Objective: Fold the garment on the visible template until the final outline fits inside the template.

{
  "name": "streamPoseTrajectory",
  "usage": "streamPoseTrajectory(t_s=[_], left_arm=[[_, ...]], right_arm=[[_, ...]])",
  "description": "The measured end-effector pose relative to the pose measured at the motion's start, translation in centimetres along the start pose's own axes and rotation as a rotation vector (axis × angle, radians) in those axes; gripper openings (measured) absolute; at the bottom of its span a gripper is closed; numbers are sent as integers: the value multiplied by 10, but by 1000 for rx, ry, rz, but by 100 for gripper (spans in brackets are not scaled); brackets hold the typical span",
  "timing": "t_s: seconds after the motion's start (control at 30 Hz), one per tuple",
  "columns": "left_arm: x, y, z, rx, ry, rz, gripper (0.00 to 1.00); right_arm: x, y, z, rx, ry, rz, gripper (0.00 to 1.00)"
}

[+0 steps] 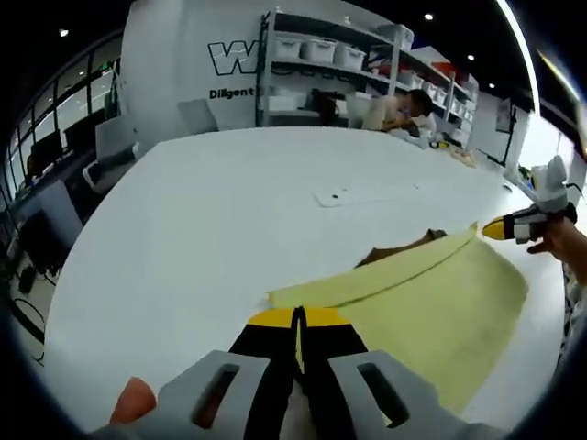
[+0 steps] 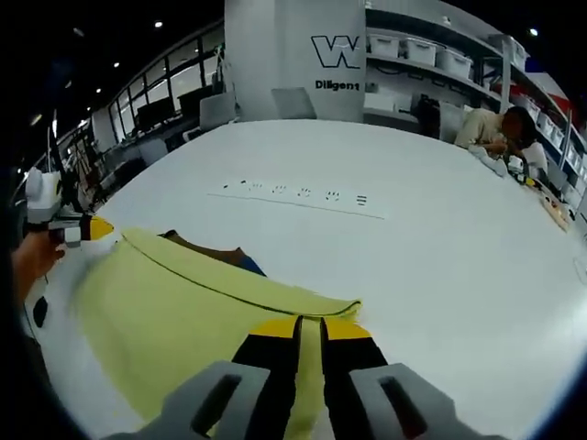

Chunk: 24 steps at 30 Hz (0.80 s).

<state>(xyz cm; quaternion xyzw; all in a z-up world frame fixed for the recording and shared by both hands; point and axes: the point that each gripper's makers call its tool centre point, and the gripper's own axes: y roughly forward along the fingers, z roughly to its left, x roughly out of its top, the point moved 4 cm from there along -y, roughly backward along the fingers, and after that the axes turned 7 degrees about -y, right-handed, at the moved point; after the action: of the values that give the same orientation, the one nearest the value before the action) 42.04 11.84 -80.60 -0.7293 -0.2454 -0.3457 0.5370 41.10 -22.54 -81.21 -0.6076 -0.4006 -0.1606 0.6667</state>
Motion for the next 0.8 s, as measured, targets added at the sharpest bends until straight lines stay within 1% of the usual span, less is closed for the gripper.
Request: streamPoseTrajectory(t_s=[0.1, 0.13, 0.2, 0.27, 0.43, 0.53, 0.63, 0.77, 0.8], left_arm=[[-6, 1, -4, -4, 9, 4, 0], [-10, 3, -3, 3, 13, 29, 0], [-14, 5, 0, 11, 3, 42, 0], [-15, 7, 3, 18, 5, 45, 0], [-14, 13, 9, 41, 34, 35, 0], [-15, 17, 13, 46, 27, 37, 0], [-12, 17, 14, 53, 30, 21, 0], [-9, 19, 14, 48, 27, 15, 0], [-9, 19, 15, 52, 29, 20, 0]], right_arm=[[-2, -2, 0, 0, 1, -6, 4], [-3, -2, -2, -5, 9, -9, 4], [-5, -3, -5, -11, 28, -17, 4], [-7, -3, -7, -17, 34, -25, 6], [-11, -2, -8, -25, 12, -46, 7], [-14, -2, -9, -26, 12, -45, 7], [-14, -2, -9, -30, 13, -54, 7], [-14, -2, -11, -30, 15, -61, 8], [-14, -2, -12, -33, 19, -62, 9]])
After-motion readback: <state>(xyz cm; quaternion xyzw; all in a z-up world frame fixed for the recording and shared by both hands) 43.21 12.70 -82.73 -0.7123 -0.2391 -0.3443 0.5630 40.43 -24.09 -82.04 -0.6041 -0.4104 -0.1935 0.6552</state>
